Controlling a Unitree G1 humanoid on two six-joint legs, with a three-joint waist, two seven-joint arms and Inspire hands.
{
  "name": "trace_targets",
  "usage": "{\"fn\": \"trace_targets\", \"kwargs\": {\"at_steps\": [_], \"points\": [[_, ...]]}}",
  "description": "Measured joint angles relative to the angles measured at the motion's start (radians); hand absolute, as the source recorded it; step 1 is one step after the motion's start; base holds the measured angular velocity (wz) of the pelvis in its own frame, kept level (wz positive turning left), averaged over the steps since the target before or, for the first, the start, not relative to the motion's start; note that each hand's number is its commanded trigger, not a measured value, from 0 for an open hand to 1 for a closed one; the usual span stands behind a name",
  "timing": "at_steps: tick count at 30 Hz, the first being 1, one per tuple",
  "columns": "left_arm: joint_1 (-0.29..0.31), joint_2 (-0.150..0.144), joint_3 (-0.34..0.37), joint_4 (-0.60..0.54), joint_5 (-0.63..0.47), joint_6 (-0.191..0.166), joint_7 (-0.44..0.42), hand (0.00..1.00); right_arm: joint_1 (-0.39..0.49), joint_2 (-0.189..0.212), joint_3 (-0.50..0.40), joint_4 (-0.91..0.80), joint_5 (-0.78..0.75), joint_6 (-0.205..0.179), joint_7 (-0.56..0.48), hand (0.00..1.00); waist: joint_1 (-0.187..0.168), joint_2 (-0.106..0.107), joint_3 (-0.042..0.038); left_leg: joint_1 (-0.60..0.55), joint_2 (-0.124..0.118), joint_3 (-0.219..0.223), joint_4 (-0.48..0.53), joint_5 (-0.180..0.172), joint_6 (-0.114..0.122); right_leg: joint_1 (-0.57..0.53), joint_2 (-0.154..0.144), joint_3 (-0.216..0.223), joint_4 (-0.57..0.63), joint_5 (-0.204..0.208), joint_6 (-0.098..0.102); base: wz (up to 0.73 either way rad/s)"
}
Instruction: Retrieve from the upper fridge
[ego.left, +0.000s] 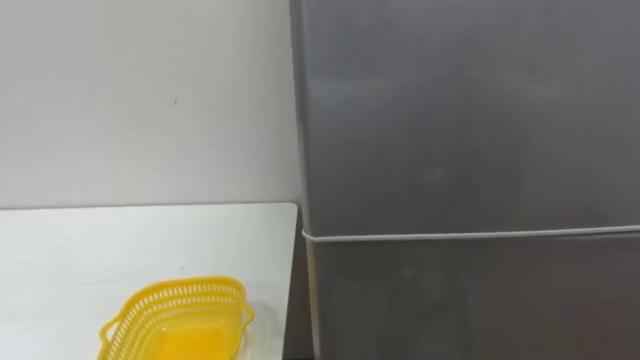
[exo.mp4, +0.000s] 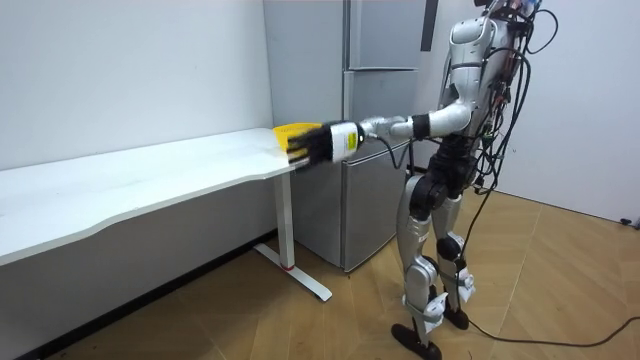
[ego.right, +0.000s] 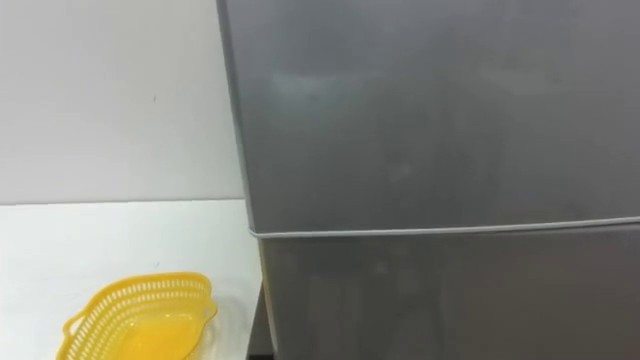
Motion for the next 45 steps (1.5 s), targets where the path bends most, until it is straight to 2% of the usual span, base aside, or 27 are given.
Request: {"fn": "trace_targets", "kwargs": {"at_steps": [1, 4, 6, 7, 10, 11, 15, 20, 25, 28, 32, 37, 40, 45], "points": [[0.002, 0.000, 0.000, -0.087, 0.004, -0.001, 0.003, 0.00, 0.009, -0.001, 0.000, 0.001, -0.001, 0.001, 0.002, 0.00, 0.008, 0.000, 0.0004, -0.001, 0.000, 0.000, 0.000, 0.000, 0.000, -0.001, 0.001, 0.007, -0.003, 0.000, 0.000, -0.04], [0.004, 0.013, 0.002, -0.211, 0.041, -0.009, 0.002, 0.00, 0.014, 0.000, 0.000, 0.016, 0.000, 0.004, 0.010, 0.00, 0.012, -0.001, 0.0007, -0.002, -0.001, 0.002, 0.001, 0.000, 0.000, 0.001, 0.001, 0.005, -0.005, 0.000, 0.000, 0.01], [0.003, 0.034, 0.009, -0.301, 0.068, -0.011, -0.024, 0.00, 0.015, 0.000, 0.000, 0.019, -0.005, 0.003, 0.013, 0.00, 0.008, -0.001, 0.0013, 0.000, 0.000, 0.001, 0.003, 0.000, 0.000, 0.006, 0.001, 0.006, -0.006, 0.001, 0.000, 0.00], [0.003, 0.036, 0.008, -0.337, 0.085, -0.012, -0.050, 0.00, 0.016, 0.000, 0.000, 0.021, -0.005, 0.003, 0.016, 0.00, 0.007, -0.003, 0.0030, 0.001, -0.001, -0.005, 0.004, 0.000, 0.000, 0.008, 0.001, 0.005, -0.007, 0.001, 0.000, 0.00], [-0.003, 0.035, -0.005, -0.400, 0.119, -0.012, -0.121, 0.00, 0.014, 0.001, 0.001, 0.020, -0.008, 0.004, 0.036, 0.00, 0.005, -0.005, 0.0082, -0.002, -0.001, -0.010, 0.007, 0.000, 0.000, 0.005, 0.002, 0.012, -0.008, 0.001, 0.000, 0.01], [-0.011, 0.035, -0.010, -0.409, 0.119, -0.012, -0.135, 0.00, 0.012, 0.001, 0.002, 0.020, -0.009, 0.005, 0.041, 0.00, 0.005, -0.007, 0.0122, -0.003, -0.001, -0.011, 0.007, 0.000, 0.000, 0.004, 0.003, 0.014, -0.008, 0.000, 0.000, 0.00], [-0.033, 0.036, -0.095, -0.478, 0.121, 0.000, -0.247, 0.00, 0.004, 0.000, 0.018, 0.012, -0.028, 0.005, 0.076, 0.00, -0.024, -0.011, 0.0171, -0.019, -0.003, -0.017, 0.011, 0.000, 0.000, -0.003, 0.003, 0.012, -0.008, 0.001, 0.000, 0.07], [-0.061, 0.036, -0.217, -0.491, 0.115, 0.019, -0.405, 0.00, -0.010, -0.003, 0.023, 0.014, -0.027, 0.005, 0.099, 0.00, -0.051, -0.013, 0.0165, -0.019, -0.003, -0.012, 0.011, 0.000, 0.000, -0.005, 0.005, 0.021, -0.007, 0.001, -0.001, 0.00], [-0.106, 0.043, -0.352, -0.530, 0.056, 0.051, -0.595, 0.00, -0.046, -0.003, 0.022, 0.023, -0.083, 0.004, 0.122, 0.00, -0.109, -0.012, 0.0175, -0.028, -0.004, -0.008, 0.014, 0.000, 0.000, -0.015, 0.005, 0.028, -0.007, 0.001, -0.001, -0.02], [-0.144, 0.049, -0.392, -0.531, 0.055, 0.056, -0.703, 0.00, -0.058, -0.003, 0.021, 0.043, -0.095, 0.004, 0.128, 0.00, -0.133, -0.012, 0.0176, -0.026, -0.003, -0.005, 0.013, 0.000, 0.000, -0.015, 0.005, 0.037, -0.006, 0.001, -0.001, -0.05], [-0.167, 0.049, -0.402, -0.531, 0.006, 0.066, -0.805, 0.00, -0.060, -0.003, 0.021, 0.054, -0.096, 0.006, 0.139, 0.00, -0.139, -0.012, 0.0176, -0.019, 0.000, 0.011, 0.011, 0.000, 0.000, -0.017, 0.006, 0.049, -0.006, 0.002, -0.001, -0.13], [-0.177, 0.049, -0.401, -0.531, -0.043, 0.100, -0.916, 0.00, -0.055, 0.000, 0.021, 0.054, -0.115, 0.014, 0.165, 0.00, -0.139, -0.016, 0.0175, -0.022, -0.001, 0.017, 0.008, 0.000, 0.000, -0.027, 0.006, 0.060, -0.003, 0.002, -0.001, -0.05], [-0.187, 0.049, -0.400, -0.531, -0.060, 0.118, -0.958, 0.00, -0.054, 0.000, 0.021, 0.057, -0.116, 0.024, 0.170, 0.00, -0.138, -0.018, 0.0161, -0.024, -0.001, 0.018, 0.008, 0.000, 0.000, -0.030, 0.006, 0.062, -0.003, 0.002, -0.001, 0.00], [-0.199, 0.049, -0.400, -0.531, -0.062, 0.128, -0.993, 0.00, -0.047, 0.000, 0.022, 0.056, -0.116, 0.041, 0.181, 0.00, -0.137, -0.018, 0.0151, -0.023, -0.001, 0.018, 0.008, 0.000, 0.000, -0.030, 0.006, 0.065, -0.003, 0.002, -0.001, 0.00]]}}
